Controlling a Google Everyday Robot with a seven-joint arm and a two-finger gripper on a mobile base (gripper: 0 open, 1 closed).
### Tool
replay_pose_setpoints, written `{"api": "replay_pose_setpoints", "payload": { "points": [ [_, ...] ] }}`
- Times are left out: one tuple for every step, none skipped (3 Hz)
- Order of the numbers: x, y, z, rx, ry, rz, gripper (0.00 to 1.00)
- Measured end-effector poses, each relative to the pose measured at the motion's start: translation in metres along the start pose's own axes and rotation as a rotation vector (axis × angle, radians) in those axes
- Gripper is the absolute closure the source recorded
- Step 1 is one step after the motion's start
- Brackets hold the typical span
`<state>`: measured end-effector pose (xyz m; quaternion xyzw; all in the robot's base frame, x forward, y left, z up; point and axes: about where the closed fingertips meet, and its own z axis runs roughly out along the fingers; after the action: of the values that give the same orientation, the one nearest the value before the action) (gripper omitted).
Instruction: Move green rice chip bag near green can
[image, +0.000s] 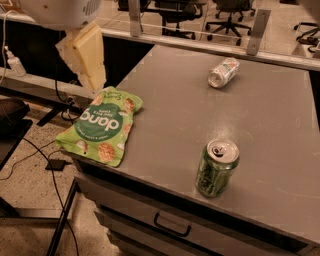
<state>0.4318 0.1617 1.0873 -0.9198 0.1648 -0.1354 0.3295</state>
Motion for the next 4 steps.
{"api": "replay_pose_setpoints", "payload": {
  "points": [
    [0.018, 0.017, 0.029, -0.056, -0.047, -0.016, 0.0],
    [0.04, 0.048, 0.076, -0.139, -0.104, 0.006, 0.0],
    [0.062, 0.087, 0.124, -0.241, -0.126, 0.033, 0.0],
    [0.077, 0.109, 0.149, -0.292, -0.12, 0.024, 0.0]
  ]
}}
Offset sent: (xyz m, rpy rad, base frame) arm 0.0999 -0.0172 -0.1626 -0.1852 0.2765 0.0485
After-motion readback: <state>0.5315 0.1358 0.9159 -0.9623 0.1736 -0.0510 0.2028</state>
